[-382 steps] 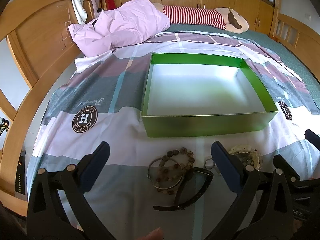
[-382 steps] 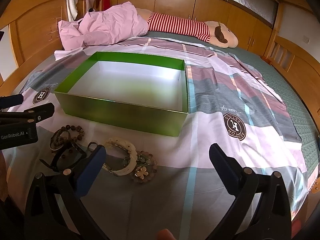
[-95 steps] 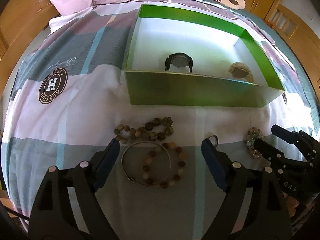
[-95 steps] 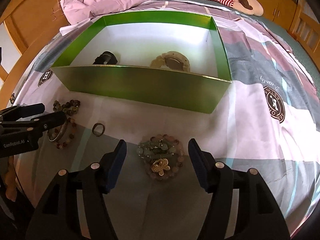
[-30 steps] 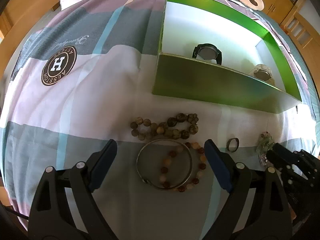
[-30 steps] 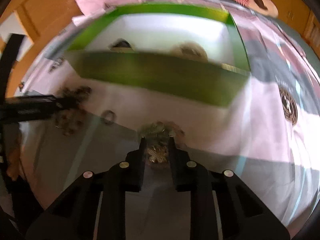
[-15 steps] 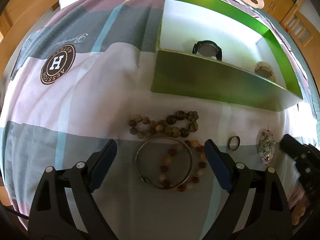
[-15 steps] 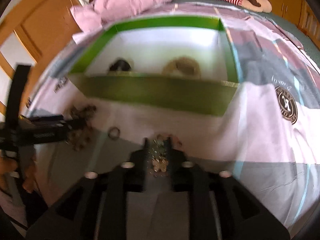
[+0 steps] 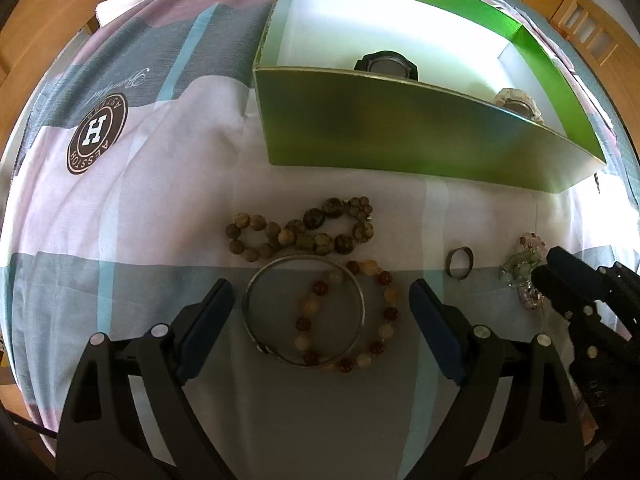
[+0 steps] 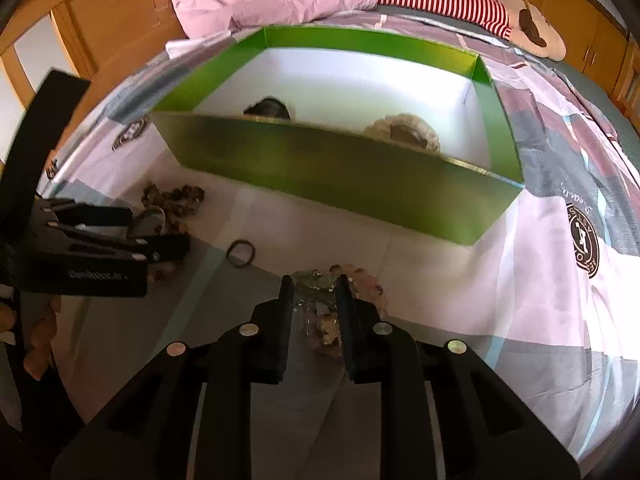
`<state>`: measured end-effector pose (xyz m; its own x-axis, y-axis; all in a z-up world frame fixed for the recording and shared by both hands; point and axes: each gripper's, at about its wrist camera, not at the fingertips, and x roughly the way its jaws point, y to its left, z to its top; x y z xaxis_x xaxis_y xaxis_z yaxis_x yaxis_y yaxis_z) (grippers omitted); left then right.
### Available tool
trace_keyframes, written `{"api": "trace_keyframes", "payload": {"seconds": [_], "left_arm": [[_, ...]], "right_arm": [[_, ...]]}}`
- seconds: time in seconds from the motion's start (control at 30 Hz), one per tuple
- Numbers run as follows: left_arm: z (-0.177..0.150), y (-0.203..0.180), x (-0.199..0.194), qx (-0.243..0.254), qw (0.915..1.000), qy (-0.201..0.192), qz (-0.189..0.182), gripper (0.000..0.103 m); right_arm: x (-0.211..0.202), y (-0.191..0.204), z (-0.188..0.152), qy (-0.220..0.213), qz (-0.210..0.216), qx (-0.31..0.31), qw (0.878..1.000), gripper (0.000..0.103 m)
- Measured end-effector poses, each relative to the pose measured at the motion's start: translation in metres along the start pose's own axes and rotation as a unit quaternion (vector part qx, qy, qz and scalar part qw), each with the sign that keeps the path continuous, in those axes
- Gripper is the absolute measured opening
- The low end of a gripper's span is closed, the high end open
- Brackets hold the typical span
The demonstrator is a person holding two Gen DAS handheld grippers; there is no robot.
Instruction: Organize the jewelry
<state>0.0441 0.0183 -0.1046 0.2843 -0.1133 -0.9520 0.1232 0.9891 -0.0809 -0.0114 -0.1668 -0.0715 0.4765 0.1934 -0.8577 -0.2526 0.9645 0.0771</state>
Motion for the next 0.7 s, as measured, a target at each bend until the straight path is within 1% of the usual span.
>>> {"api": "trace_keyframes", "payload": {"seconds": [0.03,0.07,0.1,0.27,0.37,0.47,0.53,0.6,0.63,0.7], "left_arm": [[0.001,0.001,-0.001,0.000,1.0000,0.001,-0.002,0.089],[0.002,0.003,-0.002,-0.001,1.0000,0.002,-0.005,0.089],[0.003,0.007,-0.005,-0.004,0.9999,0.002,-0.012,0.089],[0.008,0.028,-0.018,-0.032,0.9988,0.000,-0.038,0.089],[0.008,0.030,-0.014,-0.031,0.9984,0.019,-0.044,0.089],[0.006,0.028,-0.010,-0.028,0.9983,0.026,-0.043,0.089],[0.006,0.026,-0.005,-0.026,0.9984,0.031,-0.039,0.085],[0.007,0.031,-0.001,-0.035,0.9982,0.034,-0.036,0.078],[0.007,0.034,-0.001,-0.044,0.9976,0.034,-0.042,0.077],[0.007,0.042,-0.004,-0.061,0.9963,0.029,-0.054,0.069]], "right_arm": [[-0.004,-0.001,0.001,-0.010,0.005,0.005,1.000,0.021],[-0.008,-0.004,0.002,-0.016,0.009,0.008,1.000,0.018],[-0.012,-0.006,0.003,-0.023,0.014,0.012,1.000,0.000],[-0.021,-0.011,0.007,-0.039,0.020,0.026,0.999,0.000],[-0.016,-0.011,0.007,-0.025,0.020,0.027,0.999,0.000],[-0.010,-0.015,0.005,-0.005,0.017,0.039,0.999,0.000],[-0.007,-0.018,0.004,0.002,0.008,0.047,0.999,0.000],[-0.006,-0.021,0.003,0.007,0.007,0.054,0.998,0.001],[-0.006,-0.023,0.003,0.009,0.005,0.058,0.998,0.001],[-0.005,-0.026,0.002,0.012,-0.005,0.064,0.998,0.004]]}}
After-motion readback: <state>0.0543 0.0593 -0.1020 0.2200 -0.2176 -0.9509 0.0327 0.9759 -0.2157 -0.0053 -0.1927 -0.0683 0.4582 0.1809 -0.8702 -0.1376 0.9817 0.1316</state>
